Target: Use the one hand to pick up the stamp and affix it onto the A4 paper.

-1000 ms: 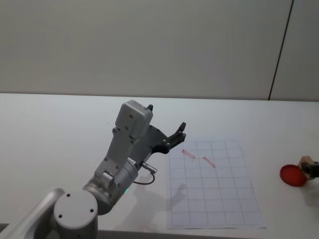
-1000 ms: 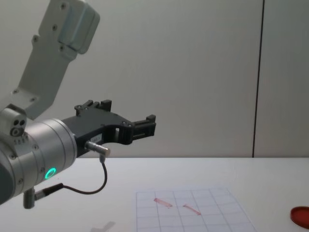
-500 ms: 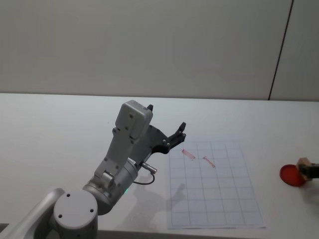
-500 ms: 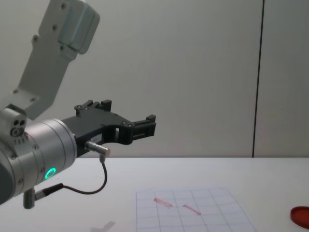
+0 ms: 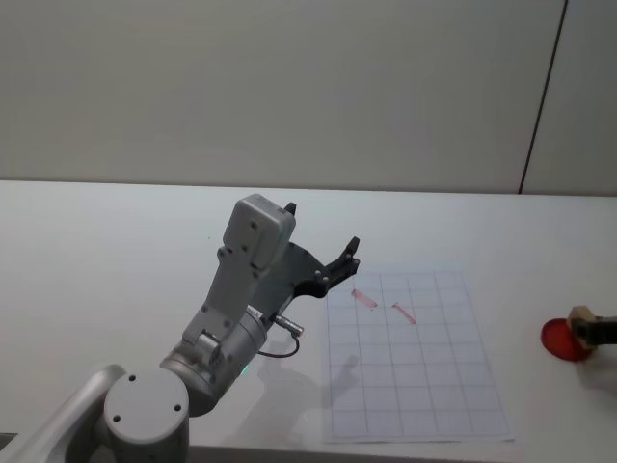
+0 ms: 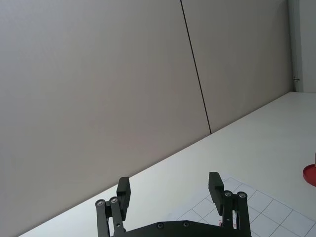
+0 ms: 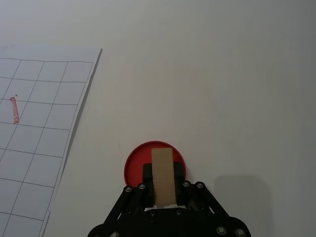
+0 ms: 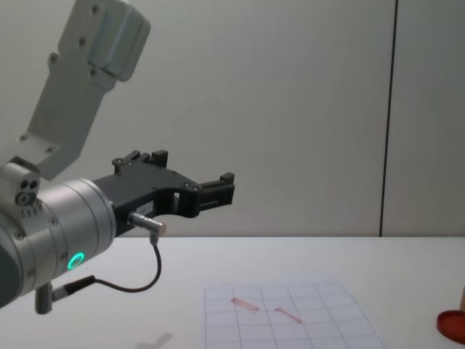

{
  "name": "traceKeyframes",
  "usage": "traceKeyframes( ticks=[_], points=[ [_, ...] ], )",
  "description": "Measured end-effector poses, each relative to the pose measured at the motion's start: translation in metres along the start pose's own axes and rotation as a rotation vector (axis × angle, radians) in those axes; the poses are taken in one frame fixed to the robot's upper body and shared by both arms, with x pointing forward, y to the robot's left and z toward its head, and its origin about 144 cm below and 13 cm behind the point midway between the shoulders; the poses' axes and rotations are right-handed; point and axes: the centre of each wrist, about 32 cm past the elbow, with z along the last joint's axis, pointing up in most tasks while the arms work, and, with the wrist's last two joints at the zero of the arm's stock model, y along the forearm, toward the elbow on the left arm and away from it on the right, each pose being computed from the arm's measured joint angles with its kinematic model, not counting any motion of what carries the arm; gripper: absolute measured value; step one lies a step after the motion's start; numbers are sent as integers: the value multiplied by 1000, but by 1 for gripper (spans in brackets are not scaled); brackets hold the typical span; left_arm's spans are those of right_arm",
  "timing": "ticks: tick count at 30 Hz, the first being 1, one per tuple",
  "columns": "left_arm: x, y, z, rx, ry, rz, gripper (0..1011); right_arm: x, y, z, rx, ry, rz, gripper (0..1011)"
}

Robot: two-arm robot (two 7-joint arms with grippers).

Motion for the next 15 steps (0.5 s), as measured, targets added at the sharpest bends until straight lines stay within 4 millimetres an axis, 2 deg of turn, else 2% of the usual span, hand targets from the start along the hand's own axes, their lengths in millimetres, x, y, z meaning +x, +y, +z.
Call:
traceKeyframes(
  ticks=[15],
  points=[
    [0, 0, 0, 0, 0, 0, 1002, -2, 7, 2, -2, -2, 3, 217]
  ],
)
